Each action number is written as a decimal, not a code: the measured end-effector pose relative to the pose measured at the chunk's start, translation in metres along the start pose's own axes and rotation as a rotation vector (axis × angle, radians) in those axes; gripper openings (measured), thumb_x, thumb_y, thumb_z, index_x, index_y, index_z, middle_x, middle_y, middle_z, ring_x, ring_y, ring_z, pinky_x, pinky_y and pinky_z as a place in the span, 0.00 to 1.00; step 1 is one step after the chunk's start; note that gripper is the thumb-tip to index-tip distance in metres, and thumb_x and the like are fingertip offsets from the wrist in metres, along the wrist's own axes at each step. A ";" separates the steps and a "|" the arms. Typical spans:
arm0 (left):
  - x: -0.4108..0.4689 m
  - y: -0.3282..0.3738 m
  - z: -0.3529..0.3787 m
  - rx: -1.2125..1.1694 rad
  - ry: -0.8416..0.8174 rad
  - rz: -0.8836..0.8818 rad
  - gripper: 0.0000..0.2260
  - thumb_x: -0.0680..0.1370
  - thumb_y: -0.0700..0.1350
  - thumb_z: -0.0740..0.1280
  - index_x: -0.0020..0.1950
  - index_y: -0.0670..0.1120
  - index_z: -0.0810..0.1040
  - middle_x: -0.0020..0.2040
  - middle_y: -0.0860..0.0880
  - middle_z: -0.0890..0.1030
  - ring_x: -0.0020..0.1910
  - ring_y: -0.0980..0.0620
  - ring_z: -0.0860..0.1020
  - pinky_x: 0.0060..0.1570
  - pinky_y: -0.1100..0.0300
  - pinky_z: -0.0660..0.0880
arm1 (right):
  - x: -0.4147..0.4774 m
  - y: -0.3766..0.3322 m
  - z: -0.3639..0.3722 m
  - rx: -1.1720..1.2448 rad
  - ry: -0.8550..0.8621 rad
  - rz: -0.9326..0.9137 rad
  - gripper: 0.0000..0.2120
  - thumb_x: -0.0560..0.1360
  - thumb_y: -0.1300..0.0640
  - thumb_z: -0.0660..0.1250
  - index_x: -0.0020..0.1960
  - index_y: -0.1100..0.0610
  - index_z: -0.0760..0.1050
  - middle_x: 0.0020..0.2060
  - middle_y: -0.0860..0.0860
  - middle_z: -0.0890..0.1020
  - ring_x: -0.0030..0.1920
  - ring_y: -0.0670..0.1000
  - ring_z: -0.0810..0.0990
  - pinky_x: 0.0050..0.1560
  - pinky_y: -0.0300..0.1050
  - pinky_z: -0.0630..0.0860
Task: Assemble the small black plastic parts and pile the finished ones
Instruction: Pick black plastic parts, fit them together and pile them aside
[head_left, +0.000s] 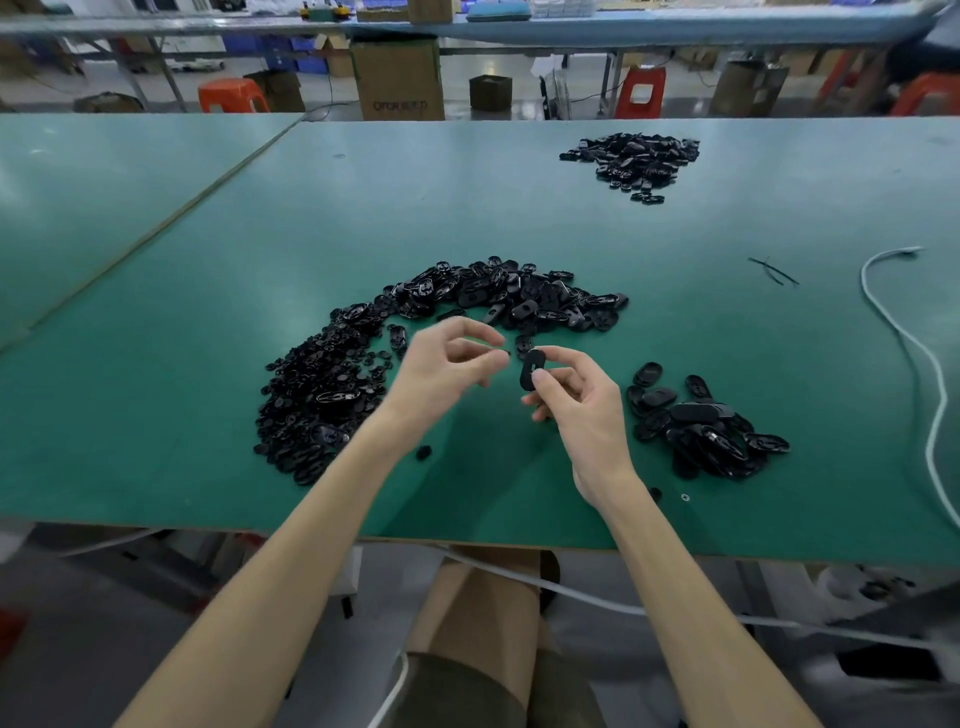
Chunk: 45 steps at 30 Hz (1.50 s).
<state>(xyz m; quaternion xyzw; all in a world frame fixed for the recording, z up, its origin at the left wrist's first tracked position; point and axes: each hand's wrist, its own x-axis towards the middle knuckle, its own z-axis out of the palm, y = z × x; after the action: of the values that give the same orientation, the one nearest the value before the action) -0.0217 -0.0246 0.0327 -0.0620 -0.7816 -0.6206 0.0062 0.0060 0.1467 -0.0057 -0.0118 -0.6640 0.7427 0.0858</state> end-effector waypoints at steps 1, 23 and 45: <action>-0.001 -0.002 0.010 -0.040 -0.030 0.016 0.05 0.76 0.39 0.75 0.50 0.45 0.83 0.40 0.49 0.86 0.33 0.57 0.79 0.33 0.68 0.72 | 0.000 0.000 0.000 -0.003 0.003 -0.003 0.10 0.81 0.64 0.69 0.59 0.55 0.81 0.41 0.53 0.85 0.38 0.49 0.84 0.39 0.41 0.78; -0.014 -0.030 0.046 -0.319 0.152 0.053 0.04 0.77 0.36 0.74 0.50 0.43 0.84 0.43 0.50 0.85 0.40 0.57 0.80 0.42 0.68 0.75 | 0.002 0.004 -0.002 0.080 0.103 0.000 0.11 0.80 0.66 0.69 0.57 0.54 0.82 0.41 0.49 0.84 0.36 0.46 0.80 0.37 0.39 0.76; -0.013 -0.037 0.047 -0.199 0.144 0.115 0.04 0.77 0.40 0.75 0.47 0.47 0.83 0.40 0.52 0.84 0.38 0.56 0.78 0.39 0.65 0.73 | -0.002 0.001 -0.003 -0.055 0.081 -0.070 0.11 0.79 0.64 0.70 0.51 0.49 0.85 0.39 0.46 0.85 0.39 0.45 0.82 0.37 0.38 0.76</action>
<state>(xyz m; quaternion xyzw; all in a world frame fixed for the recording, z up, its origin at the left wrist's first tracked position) -0.0091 0.0120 -0.0153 -0.0622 -0.7088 -0.6966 0.0918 0.0080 0.1490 -0.0075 -0.0211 -0.6801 0.7196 0.1382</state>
